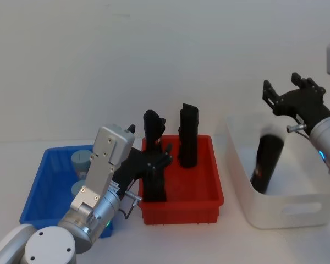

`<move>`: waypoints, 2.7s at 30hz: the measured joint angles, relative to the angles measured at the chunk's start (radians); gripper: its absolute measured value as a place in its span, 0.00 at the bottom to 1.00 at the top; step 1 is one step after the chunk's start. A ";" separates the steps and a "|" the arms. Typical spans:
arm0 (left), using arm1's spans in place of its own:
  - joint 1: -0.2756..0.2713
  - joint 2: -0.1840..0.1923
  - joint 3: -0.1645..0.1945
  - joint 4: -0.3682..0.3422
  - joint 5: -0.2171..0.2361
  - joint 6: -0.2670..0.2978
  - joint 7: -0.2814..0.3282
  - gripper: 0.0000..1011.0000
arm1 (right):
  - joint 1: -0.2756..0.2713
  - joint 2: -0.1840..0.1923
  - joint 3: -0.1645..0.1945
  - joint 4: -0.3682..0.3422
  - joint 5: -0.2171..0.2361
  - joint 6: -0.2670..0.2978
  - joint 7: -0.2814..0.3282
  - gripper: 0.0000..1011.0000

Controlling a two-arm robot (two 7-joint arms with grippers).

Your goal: Pick the cotton swabs from the blue box and place them into the white box.

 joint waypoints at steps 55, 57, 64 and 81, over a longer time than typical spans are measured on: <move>0.250 0.253 -0.135 -0.228 -0.180 0.215 0.189 0.99 | 0.007 -0.007 -0.004 0.019 -0.003 0.020 0.011 0.99; 0.250 0.253 -0.138 -0.214 -0.187 0.214 0.172 0.99 | 0.007 -0.007 -0.004 0.019 -0.003 0.020 0.011 0.99; 0.237 0.246 -0.145 -0.173 -0.197 0.215 0.116 0.99 | 0.007 -0.007 -0.004 0.019 -0.003 0.020 0.011 0.99; 0.214 0.216 -0.146 -0.095 -0.173 0.215 0.069 0.99 | 0.007 -0.007 -0.004 0.019 -0.003 0.020 0.011 0.99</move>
